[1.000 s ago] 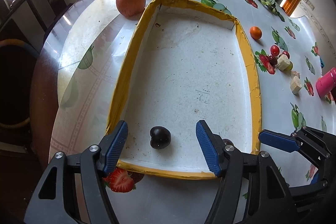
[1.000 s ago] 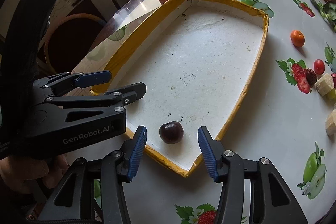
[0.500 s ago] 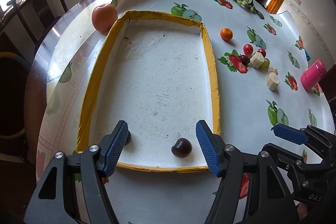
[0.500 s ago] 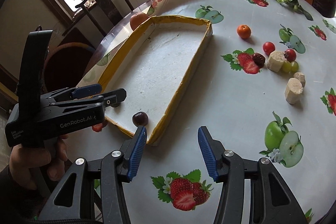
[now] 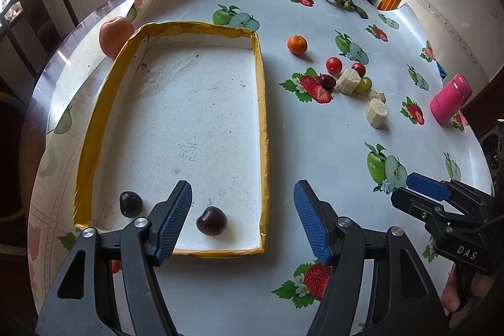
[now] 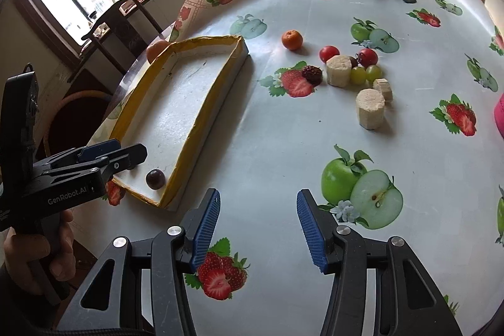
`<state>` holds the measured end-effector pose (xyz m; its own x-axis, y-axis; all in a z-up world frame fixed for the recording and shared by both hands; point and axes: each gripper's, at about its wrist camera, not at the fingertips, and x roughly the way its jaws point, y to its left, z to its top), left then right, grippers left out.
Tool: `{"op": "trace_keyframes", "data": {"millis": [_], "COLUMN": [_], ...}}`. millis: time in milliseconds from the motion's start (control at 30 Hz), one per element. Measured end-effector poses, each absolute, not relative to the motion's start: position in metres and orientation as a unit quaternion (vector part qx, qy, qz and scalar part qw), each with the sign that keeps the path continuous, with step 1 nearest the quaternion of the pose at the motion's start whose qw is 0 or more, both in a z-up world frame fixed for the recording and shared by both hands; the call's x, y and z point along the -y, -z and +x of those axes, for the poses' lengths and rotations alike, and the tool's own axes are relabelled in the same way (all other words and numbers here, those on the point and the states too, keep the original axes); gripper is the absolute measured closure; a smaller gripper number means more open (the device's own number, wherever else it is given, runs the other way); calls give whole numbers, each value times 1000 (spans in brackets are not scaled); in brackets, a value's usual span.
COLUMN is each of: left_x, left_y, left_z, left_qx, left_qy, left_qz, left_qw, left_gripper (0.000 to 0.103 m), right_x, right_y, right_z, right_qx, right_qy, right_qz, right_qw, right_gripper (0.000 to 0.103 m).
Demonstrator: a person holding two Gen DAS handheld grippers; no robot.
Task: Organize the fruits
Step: 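Withdraw the left tool from the tray toward the food cluster, then grasp the red date with the left tool while the right tool grasps the round bread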
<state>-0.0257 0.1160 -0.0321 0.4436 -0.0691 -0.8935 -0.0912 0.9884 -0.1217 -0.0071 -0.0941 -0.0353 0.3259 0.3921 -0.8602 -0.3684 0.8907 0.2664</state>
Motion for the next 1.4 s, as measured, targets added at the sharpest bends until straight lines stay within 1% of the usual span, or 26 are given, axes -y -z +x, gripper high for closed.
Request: {"op": "trace_keyframes", "data": {"millis": [300, 767, 1067, 1300, 1400], "left_x": [-92, -67, -49, -29, -21], "left_y": [35, 37, 50, 71, 81], "left_z": [-16, 17, 75, 131, 149], "left_qx": [-535, -538, -544, -549, -554], "left_qy": [19, 42, 56, 56, 53], "left_qz": [-73, -69, -76, -65, -57], "left_qw": [842, 839, 834, 831, 829], "left_gripper": [37, 37, 37, 37, 37], "right_x": [130, 154, 153, 143, 145], "right_y": [37, 53, 74, 93, 97], "right_z": [-1, 25, 79, 111, 119], "right_qx": [-531, -529, -526, -531, -526], "right_qy": [-199, -161, -140, -129, -124], "right_qz": [31, 44, 65, 57, 62], "right_qw": [823, 832, 836, 836, 839], "right_gripper": [51, 51, 51, 51, 54]}}
